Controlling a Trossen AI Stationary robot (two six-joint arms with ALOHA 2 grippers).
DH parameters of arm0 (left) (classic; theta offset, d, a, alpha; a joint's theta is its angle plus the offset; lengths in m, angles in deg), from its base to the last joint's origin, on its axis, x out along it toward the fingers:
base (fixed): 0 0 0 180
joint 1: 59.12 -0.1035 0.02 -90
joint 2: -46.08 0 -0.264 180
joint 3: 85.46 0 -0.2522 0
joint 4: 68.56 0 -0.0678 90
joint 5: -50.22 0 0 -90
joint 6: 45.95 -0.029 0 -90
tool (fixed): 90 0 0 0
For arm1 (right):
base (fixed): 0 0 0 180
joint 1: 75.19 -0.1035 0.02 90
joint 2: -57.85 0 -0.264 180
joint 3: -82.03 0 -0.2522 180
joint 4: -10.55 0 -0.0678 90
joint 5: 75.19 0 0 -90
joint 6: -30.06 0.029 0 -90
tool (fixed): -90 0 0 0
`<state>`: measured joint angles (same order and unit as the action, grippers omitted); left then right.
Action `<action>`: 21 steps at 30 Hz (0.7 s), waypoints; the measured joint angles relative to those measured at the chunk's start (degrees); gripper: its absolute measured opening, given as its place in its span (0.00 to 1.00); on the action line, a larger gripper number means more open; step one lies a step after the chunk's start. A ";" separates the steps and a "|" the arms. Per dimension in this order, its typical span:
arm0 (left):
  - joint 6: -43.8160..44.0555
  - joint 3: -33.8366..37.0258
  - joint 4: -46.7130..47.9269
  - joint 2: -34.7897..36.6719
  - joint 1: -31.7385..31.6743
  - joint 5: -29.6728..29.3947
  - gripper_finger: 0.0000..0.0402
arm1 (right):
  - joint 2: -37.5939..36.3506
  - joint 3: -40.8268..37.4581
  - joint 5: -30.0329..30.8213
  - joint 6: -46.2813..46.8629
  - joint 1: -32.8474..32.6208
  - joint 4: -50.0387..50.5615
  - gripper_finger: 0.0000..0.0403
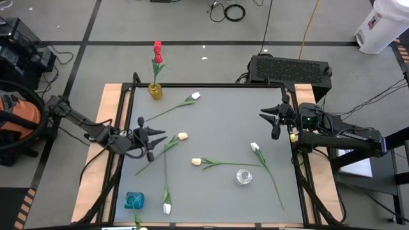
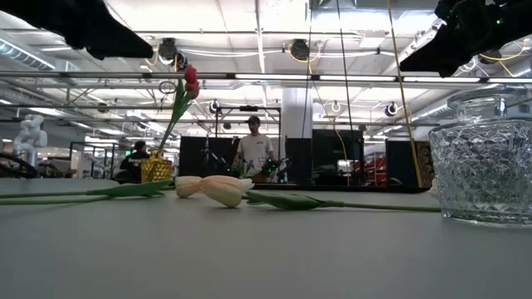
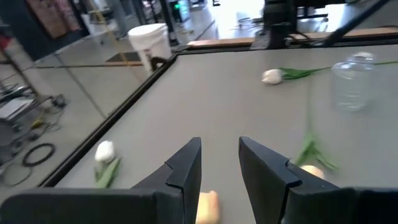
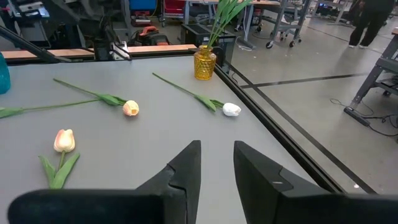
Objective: Sort flowers into vase by color
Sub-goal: Put the left yellow tulip into the blue vase
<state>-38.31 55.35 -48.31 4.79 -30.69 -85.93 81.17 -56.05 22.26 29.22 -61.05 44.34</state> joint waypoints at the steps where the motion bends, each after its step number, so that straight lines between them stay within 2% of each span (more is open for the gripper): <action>1: 0.02 0.00 -0.08 -0.35 -1.04 0.01 0.29 | -0.01 0.00 0.00 0.00 0.00 0.00 0.21; 6: 0.20 0.00 -0.35 -2.15 -6.97 1.91 0.29 | -0.01 0.00 0.00 0.00 -0.01 0.00 0.21; 12: 1.11 0.00 -2.51 -5.21 -13.10 11.08 0.29 | 0.00 0.00 0.00 0.00 -0.01 0.00 0.21; 21: 1.08 0.00 2.28 -8.72 -19.20 11.59 0.29 | -0.01 0.00 0.00 0.00 0.00 0.00 0.21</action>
<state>-37.23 55.35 -46.03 -3.94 -49.89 -74.35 81.16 -56.05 22.26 29.22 -61.05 44.34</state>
